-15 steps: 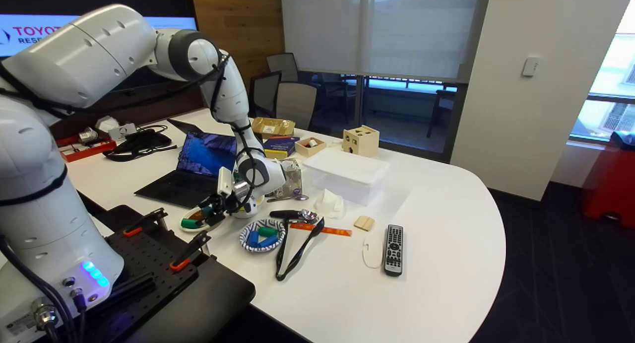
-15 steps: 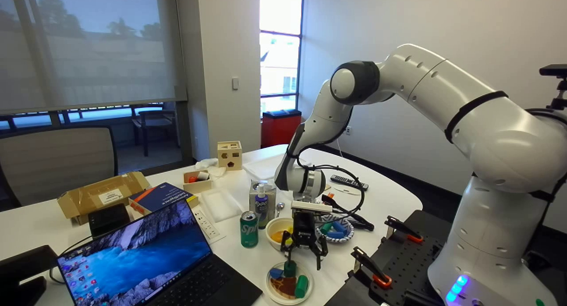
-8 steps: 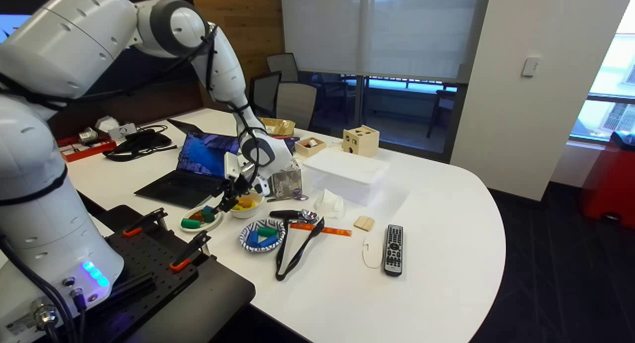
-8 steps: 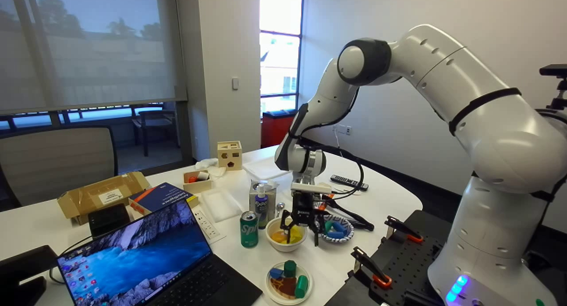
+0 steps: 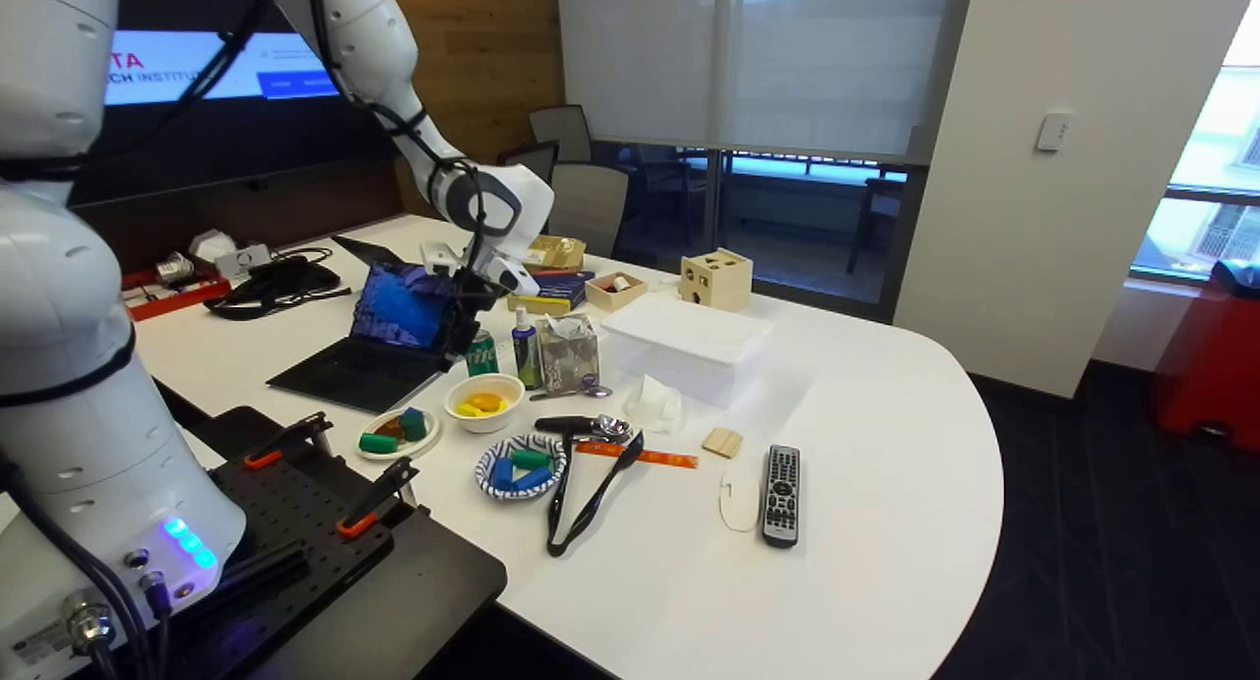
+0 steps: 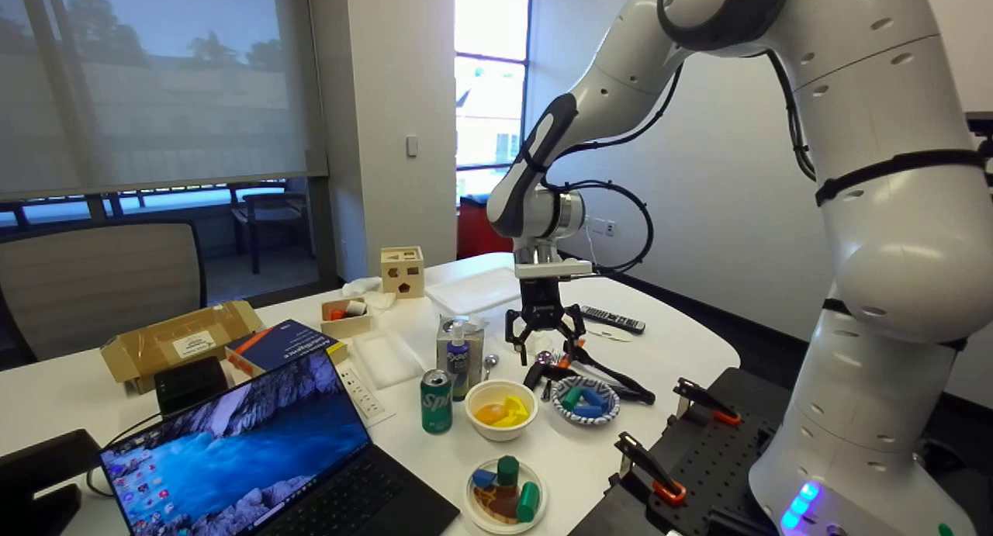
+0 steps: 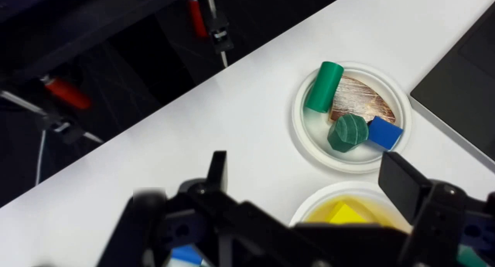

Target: Move the green cylinder from the bowl to the plate

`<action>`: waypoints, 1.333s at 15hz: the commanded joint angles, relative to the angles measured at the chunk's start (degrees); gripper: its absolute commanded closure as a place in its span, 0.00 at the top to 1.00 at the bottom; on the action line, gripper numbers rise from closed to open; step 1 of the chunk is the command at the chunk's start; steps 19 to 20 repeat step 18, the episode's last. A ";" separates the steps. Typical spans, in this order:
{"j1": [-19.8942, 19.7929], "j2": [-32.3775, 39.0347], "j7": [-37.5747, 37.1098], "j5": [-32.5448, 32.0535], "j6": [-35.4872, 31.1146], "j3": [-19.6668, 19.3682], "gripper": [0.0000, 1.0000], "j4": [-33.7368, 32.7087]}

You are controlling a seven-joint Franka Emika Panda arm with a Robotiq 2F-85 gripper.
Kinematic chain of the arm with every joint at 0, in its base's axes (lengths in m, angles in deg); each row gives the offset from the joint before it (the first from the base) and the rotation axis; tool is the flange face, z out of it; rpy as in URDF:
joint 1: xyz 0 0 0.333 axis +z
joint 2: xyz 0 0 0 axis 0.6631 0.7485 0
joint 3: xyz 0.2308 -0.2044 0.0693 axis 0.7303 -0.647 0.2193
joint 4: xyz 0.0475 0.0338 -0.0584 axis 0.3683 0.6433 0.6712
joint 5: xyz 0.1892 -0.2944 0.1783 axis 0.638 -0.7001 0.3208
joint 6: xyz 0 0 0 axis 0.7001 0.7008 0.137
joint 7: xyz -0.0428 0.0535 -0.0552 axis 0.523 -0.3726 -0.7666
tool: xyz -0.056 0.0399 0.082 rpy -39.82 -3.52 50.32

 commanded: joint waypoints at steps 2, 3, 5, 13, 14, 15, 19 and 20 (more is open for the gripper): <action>2.33 -17.71 -6.70 -13.37 -3.94 -1.18 1.00 10.85; 2.13 -20.99 -8.04 -16.68 -3.95 -1.03 1.00 11.99; 1.27 -27.54 -10.23 -22.77 -3.64 -0.33 1.00 13.75; -4.63 -42.49 -10.54 -33.69 -17.59 2.94 1.00 19.04; -5.43 -43.13 -10.26 -33.76 -20.56 3.13 1.00 19.81; -6.09 -43.53 -10.04 -33.48 -23.10 3.29 1.00 20.52; -7.84 -43.94 -9.45 -32.67 -28.12 3.77 1.00 22.05; -7.84 -43.94 -9.45 -32.67 -28.12 3.77 1.00 22.05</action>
